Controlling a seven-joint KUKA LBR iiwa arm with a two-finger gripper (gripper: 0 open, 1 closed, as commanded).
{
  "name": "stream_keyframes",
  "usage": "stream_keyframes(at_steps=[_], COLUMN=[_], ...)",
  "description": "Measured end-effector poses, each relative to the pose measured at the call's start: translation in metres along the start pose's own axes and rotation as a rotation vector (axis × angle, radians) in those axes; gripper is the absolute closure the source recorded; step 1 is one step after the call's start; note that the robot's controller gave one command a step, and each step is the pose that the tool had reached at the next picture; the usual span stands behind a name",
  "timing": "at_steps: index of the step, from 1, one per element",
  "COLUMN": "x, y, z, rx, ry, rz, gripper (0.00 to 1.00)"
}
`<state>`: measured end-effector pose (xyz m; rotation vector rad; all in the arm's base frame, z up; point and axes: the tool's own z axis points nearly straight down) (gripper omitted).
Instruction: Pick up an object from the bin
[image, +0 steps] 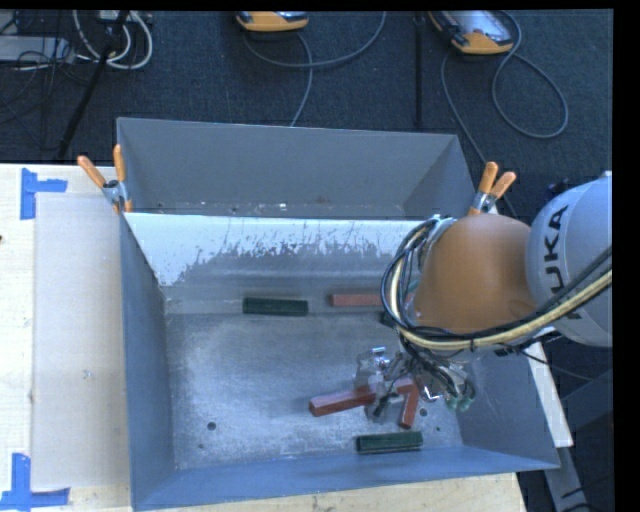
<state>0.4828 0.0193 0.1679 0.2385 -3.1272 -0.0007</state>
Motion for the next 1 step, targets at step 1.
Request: stream_keyframes(at_steps=[1], x=[-0.0155], y=[-0.007], z=[-0.083], rx=[0.002], ry=[-0.014], rz=[0.008], gripper=[1.0])
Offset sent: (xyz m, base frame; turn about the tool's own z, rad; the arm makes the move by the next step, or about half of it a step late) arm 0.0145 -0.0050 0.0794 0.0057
